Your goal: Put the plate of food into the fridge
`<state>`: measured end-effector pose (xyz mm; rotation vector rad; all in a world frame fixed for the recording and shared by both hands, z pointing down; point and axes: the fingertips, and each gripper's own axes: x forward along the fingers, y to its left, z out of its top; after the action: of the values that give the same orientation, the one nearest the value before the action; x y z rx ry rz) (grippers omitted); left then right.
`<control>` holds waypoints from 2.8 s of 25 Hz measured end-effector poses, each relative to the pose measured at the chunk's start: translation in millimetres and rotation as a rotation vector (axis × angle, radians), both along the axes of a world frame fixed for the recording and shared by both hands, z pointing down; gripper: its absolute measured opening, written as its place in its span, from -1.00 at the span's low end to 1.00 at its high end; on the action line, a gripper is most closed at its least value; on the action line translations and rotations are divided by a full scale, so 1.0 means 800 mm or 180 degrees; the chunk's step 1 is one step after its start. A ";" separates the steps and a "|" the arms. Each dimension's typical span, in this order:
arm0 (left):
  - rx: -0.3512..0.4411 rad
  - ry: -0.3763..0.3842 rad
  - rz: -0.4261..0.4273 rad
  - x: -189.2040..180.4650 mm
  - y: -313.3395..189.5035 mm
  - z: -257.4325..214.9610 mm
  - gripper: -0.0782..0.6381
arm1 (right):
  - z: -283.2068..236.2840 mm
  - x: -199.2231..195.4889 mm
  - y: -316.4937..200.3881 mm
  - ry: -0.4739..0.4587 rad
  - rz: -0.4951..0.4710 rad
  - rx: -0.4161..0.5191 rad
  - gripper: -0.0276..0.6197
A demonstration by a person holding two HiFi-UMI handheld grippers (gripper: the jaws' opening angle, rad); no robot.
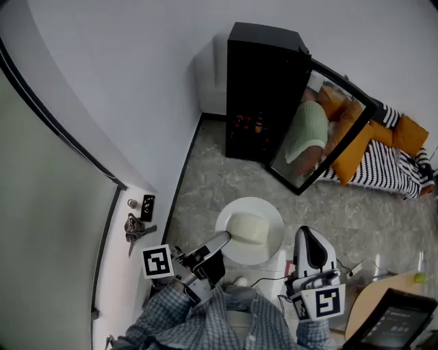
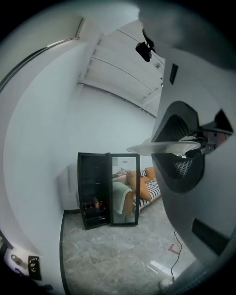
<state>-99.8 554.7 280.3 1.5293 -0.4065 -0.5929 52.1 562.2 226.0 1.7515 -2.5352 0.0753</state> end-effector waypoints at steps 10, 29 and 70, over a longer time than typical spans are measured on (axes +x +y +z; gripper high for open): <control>-0.0007 0.0007 -0.0018 0.000 0.001 0.002 -0.61 | 0.002 -0.001 0.000 -0.0037 -0.0007 -0.0024 -0.89; 0.0034 0.0045 -0.0275 -0.010 0.001 0.007 -0.61 | 0.053 -0.011 0.007 -0.2202 -0.0374 -0.1404 -0.74; 0.0153 0.0100 -0.0313 0.055 0.034 0.002 -0.61 | 0.060 0.022 0.028 -0.3307 -0.0699 -0.1562 -0.73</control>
<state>-55.7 581.8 282.2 1.5504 -0.4482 -0.7071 69.9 585.0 273.9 1.3853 -2.8238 1.8228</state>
